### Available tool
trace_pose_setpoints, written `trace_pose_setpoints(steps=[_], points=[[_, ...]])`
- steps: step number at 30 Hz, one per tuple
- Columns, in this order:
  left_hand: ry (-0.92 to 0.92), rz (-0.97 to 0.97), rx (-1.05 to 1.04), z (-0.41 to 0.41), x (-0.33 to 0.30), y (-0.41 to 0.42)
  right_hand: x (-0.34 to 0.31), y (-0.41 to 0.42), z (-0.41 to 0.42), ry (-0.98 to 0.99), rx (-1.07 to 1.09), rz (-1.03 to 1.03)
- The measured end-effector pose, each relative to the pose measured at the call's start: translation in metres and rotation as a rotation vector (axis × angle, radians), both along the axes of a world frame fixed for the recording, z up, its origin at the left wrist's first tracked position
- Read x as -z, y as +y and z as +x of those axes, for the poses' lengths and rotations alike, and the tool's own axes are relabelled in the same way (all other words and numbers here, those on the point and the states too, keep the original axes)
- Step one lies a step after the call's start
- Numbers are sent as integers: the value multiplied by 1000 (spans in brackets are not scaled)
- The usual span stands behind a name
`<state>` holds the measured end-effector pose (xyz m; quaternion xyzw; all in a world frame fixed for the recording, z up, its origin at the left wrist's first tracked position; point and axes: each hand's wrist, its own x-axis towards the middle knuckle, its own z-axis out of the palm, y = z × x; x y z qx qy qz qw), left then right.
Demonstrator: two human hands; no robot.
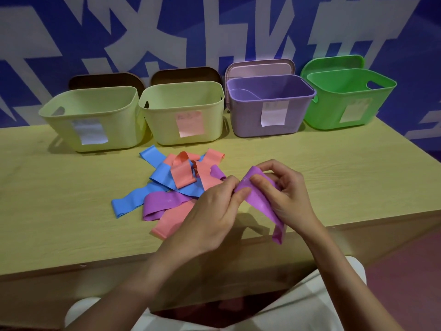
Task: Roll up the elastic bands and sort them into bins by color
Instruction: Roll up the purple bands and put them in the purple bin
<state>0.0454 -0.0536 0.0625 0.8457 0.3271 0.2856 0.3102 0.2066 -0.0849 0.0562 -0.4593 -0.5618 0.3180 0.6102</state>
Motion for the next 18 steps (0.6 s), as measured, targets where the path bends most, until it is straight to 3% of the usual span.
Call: trace_pose_setpoints(steps=[6, 13, 18], points=[[-110, 12, -93, 5, 9, -2, -3, 1, 0, -96, -25, 11], [-413, -409, -35, 7, 8, 3, -7, -2, 8, -166, -33, -8], [-623, -729, 164, 6, -2, -3, -11, -2, 9, -131, -43, 37]])
